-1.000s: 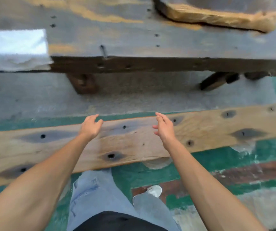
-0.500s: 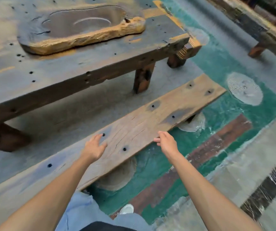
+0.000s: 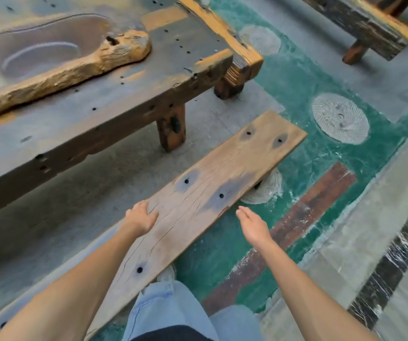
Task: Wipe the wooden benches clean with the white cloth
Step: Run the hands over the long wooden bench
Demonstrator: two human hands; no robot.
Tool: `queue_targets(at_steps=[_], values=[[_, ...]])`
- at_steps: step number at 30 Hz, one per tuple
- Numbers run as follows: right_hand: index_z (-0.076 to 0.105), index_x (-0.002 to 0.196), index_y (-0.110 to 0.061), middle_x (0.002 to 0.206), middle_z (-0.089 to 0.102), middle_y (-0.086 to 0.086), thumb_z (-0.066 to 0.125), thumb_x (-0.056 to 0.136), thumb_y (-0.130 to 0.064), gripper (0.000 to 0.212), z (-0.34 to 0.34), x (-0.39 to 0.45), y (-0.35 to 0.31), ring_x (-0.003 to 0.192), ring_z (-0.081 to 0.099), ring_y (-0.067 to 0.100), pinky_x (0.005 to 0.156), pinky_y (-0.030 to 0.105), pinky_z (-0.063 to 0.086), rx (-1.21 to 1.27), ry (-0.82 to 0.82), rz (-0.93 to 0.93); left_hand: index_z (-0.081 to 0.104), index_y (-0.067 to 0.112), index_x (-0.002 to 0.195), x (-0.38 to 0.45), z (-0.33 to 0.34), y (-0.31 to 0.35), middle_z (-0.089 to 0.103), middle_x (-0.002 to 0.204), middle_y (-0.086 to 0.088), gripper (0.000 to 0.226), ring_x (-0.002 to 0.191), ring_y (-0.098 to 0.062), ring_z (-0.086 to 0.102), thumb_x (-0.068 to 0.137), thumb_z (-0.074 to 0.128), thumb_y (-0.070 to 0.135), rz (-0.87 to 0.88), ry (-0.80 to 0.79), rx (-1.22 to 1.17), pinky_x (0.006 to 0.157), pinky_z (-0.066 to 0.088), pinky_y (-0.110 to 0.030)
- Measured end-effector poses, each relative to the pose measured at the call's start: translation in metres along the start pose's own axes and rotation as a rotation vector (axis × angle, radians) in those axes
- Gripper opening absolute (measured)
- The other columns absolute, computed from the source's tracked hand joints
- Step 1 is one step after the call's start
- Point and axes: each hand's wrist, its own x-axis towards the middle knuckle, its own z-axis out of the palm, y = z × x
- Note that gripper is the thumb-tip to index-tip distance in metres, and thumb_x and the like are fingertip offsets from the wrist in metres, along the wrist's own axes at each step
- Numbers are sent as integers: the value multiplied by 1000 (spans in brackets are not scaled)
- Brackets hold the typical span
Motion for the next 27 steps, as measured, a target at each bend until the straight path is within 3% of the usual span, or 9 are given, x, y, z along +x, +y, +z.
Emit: queue_targets(at_steps=[6, 10, 13, 14, 20, 27], values=[[44, 154, -29, 162, 41, -6, 32, 108, -50, 52, -124, 70, 40, 152, 31, 26, 125, 48, 20, 47, 89, 82, 26, 15, 158, 45, -18, 205, 24, 166, -9, 63, 153, -30, 22, 104, 42, 42, 236, 3, -43, 125, 16, -43], [43, 154, -28, 162, 41, -4, 34, 108, -49, 52, -213, 142, 66, 151, 34, 26, 123, 44, 23, 59, 79, 29, 23, 15, 159, 84, -5, 321, 22, 167, -9, 62, 154, -28, 19, 104, 41, 40, 276, 54, -50, 124, 13, -43], [40, 156, -32, 163, 40, -1, 35, 107, -52, 53, -273, 190, 76, 151, 32, 30, 123, 46, 22, 7, 42, -13, 24, 17, 159, 104, -1, 368, 21, 167, -8, 61, 154, -27, 18, 104, 41, 38, 255, 79, -42, 124, 13, -43], [41, 155, -31, 162, 41, 0, 36, 107, -51, 53, -312, 215, 90, 151, 33, 31, 122, 44, 23, -20, 22, -17, 24, 18, 159, 114, 10, 400, 21, 167, -7, 61, 154, -27, 18, 104, 42, 38, 227, 94, -59, 124, 13, -43], [42, 155, -23, 162, 41, 1, 37, 108, -45, 52, -430, 294, 102, 151, 34, 28, 123, 42, 21, -163, -52, -63, 28, 13, 158, 135, 35, 442, 24, 166, -13, 60, 153, -30, 22, 104, 42, 36, -29, 37, -115, 123, 19, -41], [45, 153, -21, 156, 50, 5, 43, 107, -42, 51, -493, 426, 59, 146, 41, 29, 118, 36, 26, -303, -157, -119, 31, 6, 155, 208, 70, 488, 31, 162, -17, 56, 148, -37, 32, 106, 39, 31, -338, 10, -352, 122, 26, -43]])
